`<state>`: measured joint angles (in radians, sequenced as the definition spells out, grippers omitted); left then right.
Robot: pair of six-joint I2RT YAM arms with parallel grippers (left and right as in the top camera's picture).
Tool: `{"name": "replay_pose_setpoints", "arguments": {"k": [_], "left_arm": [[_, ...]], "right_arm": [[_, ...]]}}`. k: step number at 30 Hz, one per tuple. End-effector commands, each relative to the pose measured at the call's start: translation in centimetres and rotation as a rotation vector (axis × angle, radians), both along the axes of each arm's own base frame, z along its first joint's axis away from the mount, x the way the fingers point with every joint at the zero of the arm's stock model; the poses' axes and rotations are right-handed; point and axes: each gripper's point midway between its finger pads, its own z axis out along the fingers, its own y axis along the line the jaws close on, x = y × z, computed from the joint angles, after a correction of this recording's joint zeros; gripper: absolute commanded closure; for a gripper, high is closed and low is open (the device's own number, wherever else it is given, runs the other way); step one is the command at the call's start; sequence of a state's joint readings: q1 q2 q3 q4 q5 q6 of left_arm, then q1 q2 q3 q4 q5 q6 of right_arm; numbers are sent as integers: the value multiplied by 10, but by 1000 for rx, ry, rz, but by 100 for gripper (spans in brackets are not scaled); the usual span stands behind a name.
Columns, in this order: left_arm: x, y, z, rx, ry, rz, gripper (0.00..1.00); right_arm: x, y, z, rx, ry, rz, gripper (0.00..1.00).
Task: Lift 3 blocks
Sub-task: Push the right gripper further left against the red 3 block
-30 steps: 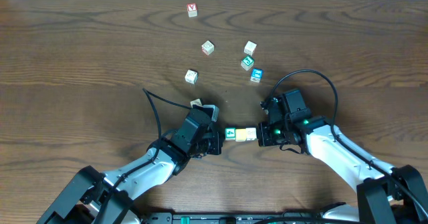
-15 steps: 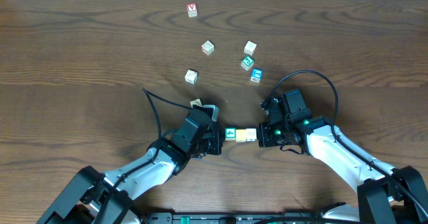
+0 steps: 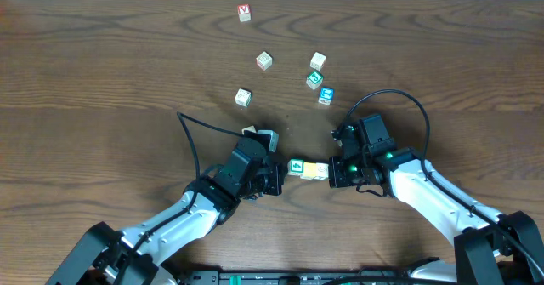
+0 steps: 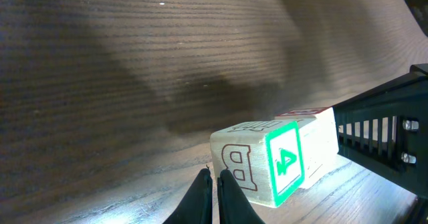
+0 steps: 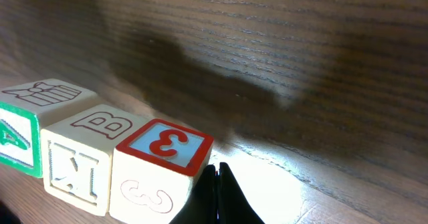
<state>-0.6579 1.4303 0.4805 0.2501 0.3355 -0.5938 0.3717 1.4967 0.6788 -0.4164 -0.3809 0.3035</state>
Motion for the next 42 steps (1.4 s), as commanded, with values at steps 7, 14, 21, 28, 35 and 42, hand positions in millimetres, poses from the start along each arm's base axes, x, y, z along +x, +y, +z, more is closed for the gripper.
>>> {"name": "replay_pose_setpoints", "arguments": {"k": [7, 14, 21, 28, 35, 42], "left_arm": [[-9, -15, 11, -54, -5, -80, 93], [-9, -15, 11, -54, -5, -80, 93], [-9, -15, 11, -54, -5, -80, 93], [-10, -14, 10, -47, 3, -80, 93], [-13, -12, 6, -32, 13, -84, 93], [-13, -12, 6, -33, 14, -84, 93]], "right_arm": [[-7, 25, 19, 126, 8, 61, 99], [-3, 27, 25, 127, 4, 62, 99], [-3, 27, 26, 126, 7, 61, 99], [-2, 27, 27, 127, 3, 62, 99], [-1, 28, 31, 128, -22, 82, 99], [1, 27, 38, 130, -53, 84, 99]]}}
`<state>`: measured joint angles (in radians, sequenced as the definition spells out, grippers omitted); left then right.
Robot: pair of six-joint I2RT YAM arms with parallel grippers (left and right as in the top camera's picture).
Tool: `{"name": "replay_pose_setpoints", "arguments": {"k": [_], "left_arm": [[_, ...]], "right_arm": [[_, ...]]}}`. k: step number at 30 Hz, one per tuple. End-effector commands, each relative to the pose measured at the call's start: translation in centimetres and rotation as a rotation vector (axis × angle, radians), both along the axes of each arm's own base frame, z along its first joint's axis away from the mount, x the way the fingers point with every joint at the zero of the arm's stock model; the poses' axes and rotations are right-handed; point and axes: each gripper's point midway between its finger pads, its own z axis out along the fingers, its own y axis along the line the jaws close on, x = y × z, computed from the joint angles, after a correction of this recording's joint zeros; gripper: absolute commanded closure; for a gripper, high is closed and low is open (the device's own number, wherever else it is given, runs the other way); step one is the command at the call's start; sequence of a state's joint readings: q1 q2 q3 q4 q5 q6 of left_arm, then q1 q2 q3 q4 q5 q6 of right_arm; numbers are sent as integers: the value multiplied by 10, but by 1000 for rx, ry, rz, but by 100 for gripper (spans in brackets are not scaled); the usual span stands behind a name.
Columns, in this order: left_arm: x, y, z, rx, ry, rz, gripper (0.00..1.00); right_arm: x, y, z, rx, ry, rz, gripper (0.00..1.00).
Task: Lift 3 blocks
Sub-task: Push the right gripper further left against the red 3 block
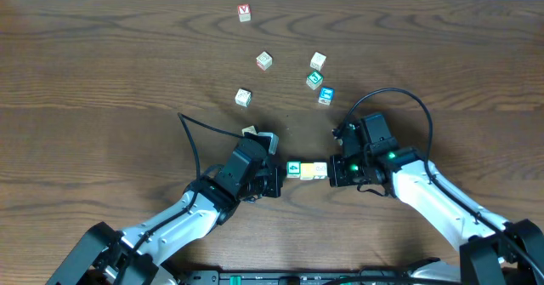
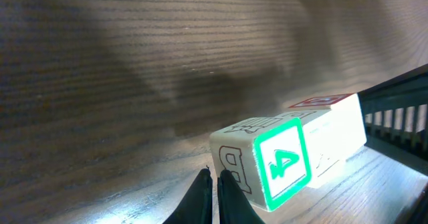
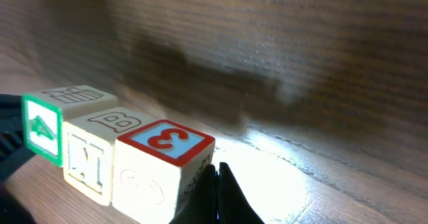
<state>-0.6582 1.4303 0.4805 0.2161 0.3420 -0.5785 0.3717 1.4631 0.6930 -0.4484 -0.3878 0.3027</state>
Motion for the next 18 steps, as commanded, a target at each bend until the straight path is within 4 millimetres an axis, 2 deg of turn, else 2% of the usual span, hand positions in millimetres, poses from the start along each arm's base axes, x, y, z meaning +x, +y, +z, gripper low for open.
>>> {"name": "replay_pose_setpoints", "arguments": {"k": [1, 18], "left_arm": [[-7, -15, 12, -56, -5, -68, 93], [-6, -16, 14, -64, -14, -68, 93]], "right_arm": [[1, 26, 28, 119, -43, 81, 99], [-2, 24, 27, 108, -39, 95, 99]]}}
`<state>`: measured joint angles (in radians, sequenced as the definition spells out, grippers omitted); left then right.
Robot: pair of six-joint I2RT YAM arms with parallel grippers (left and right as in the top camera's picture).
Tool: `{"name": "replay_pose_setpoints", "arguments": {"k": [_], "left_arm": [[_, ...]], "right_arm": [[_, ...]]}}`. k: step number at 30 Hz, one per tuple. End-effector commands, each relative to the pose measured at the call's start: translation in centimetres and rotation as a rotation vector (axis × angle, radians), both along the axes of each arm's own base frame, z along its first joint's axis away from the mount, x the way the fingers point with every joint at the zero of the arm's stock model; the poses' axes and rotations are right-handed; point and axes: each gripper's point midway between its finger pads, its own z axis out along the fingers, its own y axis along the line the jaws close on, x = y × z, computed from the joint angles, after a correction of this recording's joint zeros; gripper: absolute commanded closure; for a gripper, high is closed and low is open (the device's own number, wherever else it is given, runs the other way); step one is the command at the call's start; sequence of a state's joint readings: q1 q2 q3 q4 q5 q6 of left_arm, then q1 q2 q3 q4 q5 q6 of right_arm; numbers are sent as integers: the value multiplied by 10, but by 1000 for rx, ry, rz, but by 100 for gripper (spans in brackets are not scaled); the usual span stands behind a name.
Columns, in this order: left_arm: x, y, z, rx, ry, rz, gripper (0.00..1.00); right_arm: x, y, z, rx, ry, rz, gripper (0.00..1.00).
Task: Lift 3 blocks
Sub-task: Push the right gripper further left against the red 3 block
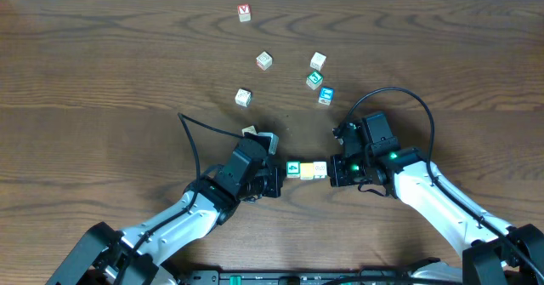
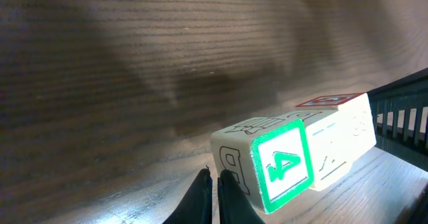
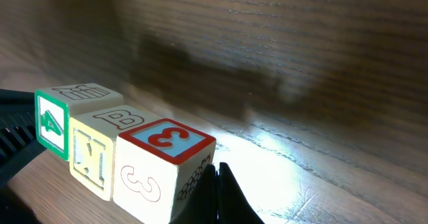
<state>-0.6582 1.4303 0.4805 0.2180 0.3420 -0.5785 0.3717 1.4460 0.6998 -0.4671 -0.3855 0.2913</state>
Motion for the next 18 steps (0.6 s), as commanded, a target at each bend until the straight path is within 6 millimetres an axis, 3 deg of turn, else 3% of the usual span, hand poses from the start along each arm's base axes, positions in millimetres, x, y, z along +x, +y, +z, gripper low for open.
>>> {"name": "replay_pose_setpoints", "arguments": {"k": [1, 18], "left_arm": [[-6, -16, 14, -64, -14, -68, 93], [-5, -16, 15, -66, -17, -69, 93]], "right_arm": [[-2, 25, 22, 110, -27, 87, 99], [1, 26, 26, 112, -44, 97, 99]]}}
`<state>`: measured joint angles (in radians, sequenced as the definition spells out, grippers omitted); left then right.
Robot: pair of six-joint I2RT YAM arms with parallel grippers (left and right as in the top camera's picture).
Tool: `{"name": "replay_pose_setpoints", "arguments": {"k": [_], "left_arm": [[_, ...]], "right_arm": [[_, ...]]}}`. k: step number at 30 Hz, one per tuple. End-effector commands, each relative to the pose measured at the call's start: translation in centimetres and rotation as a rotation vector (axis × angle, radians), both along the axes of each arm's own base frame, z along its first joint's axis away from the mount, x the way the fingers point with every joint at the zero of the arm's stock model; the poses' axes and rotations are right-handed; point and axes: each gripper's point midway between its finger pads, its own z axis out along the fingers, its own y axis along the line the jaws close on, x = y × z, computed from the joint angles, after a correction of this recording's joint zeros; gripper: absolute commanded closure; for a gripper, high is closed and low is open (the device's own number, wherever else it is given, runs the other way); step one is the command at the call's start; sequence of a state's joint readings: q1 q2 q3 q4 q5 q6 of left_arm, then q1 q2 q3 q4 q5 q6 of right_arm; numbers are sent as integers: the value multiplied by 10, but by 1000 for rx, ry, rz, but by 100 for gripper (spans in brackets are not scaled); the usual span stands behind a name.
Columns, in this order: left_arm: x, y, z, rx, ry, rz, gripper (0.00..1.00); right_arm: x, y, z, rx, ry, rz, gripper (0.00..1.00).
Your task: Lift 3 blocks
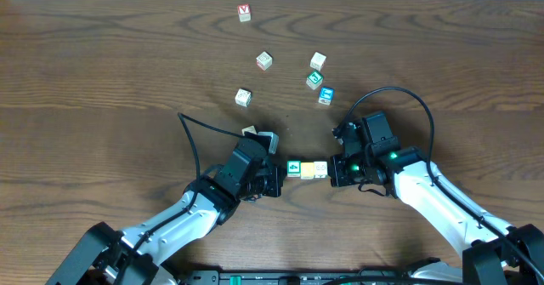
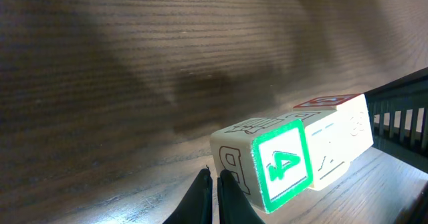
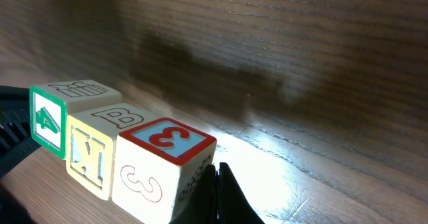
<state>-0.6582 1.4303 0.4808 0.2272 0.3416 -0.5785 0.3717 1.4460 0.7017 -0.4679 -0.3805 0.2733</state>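
Three wooden blocks form one row, pinched end to end between my two shut grippers. The green "4" block (image 2: 284,164) (image 1: 294,167) presses against my left gripper (image 2: 215,174) (image 1: 280,176). A plain "B" block (image 3: 100,140) sits in the middle. The red "3" block (image 3: 160,160) (image 1: 320,170) touches my right gripper (image 3: 216,165) (image 1: 333,173). The row hangs slightly above the table, its shadow (image 2: 221,90) lying apart from it on the wood.
Several loose blocks lie farther back on the brown table (image 1: 102,81): a red one (image 1: 244,12), pale ones (image 1: 264,60) (image 1: 317,60) (image 1: 243,97), a green (image 1: 314,80) and a blue one (image 1: 325,95). Another block (image 1: 251,132) sits beside my left arm.
Almost nothing differs. Both shut grippers still press the three-block row between them, and it sits at nearly the same height; it has shifted only a hair in the right wrist view.
At first the row lay low on the table, squeezed between both shut grippers. By the second moment its shadow had separated from it and the table looked farther below. It has stayed held off the surface since.
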Motion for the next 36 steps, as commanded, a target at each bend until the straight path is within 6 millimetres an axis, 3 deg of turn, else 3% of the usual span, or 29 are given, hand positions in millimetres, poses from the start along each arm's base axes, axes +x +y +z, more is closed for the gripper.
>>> {"name": "replay_pose_setpoints", "arguments": {"k": [1, 11, 20, 36], "left_arm": [[-7, -15, 14, -62, -12, -69, 93], [-5, -17, 31, -93, -54, -70, 93], [-6, -16, 29, -88, -43, -72, 93], [-6, -17, 38, -106, -60, -73, 93]], "right_arm": [[1, 27, 26, 119, -32, 84, 99], [2, 27, 29, 122, -37, 84, 99], [3, 28, 45, 138, -83, 86, 99], [-1, 26, 44, 132, -65, 85, 99]]}}
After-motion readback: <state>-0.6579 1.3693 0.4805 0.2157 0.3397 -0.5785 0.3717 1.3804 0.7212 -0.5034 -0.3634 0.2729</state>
